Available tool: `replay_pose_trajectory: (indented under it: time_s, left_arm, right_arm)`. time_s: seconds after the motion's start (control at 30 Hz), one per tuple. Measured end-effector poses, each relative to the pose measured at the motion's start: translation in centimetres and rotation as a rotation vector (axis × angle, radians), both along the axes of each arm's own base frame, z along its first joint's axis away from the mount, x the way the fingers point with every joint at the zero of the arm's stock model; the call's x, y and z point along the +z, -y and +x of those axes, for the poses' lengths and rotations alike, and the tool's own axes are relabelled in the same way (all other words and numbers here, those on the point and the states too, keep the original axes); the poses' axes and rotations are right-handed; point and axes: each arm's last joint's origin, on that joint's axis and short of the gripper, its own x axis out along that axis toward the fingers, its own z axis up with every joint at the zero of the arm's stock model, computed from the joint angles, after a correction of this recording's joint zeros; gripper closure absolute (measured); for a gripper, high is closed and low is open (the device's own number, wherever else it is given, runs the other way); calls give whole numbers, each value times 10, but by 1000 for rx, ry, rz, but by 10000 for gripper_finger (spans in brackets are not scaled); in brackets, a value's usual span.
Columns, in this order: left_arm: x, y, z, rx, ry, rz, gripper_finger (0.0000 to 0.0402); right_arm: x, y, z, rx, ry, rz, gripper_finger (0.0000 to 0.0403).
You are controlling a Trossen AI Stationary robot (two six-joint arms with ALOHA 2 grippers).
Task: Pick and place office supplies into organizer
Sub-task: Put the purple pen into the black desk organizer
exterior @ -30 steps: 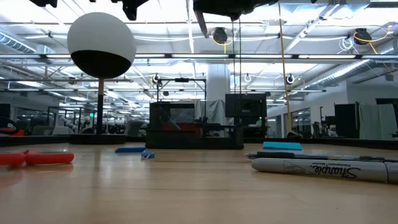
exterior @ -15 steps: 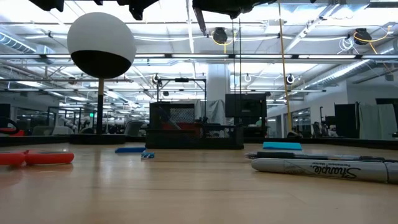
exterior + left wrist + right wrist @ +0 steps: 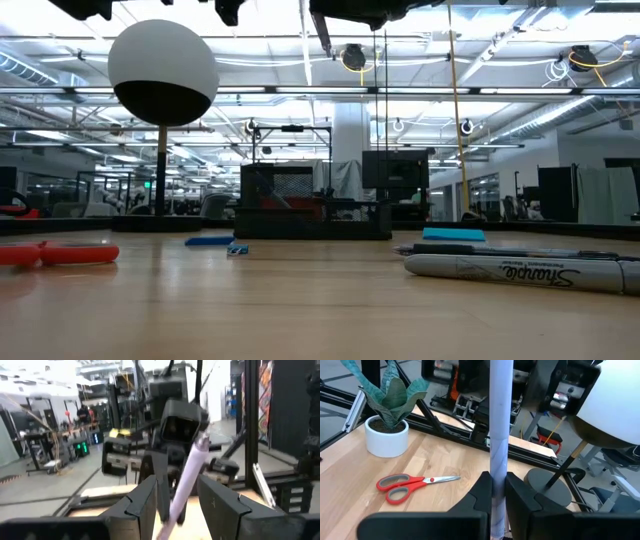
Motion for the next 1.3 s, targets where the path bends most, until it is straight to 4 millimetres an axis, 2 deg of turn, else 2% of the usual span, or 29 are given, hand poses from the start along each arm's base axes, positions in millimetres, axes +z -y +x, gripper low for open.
replay_pose_trajectory:
  time_s: [0.6,0.9,1.13,1.3]
  left_arm:
    - [-1,1,3,-26,22,-4,254]
    - [-1,4,22,-44,-4,4,254]
    - [-2,7,48,-41,-17,9,254]
    - [-3,8,54,-35,-29,31,254]
  right_arm:
    - [0,0,0,0,4,2,381]
    - [0,0,0,0,1,2,381]
    - [0,0,0,0,-2,2,381]
    - [0,0,0,0,-4,1,381]
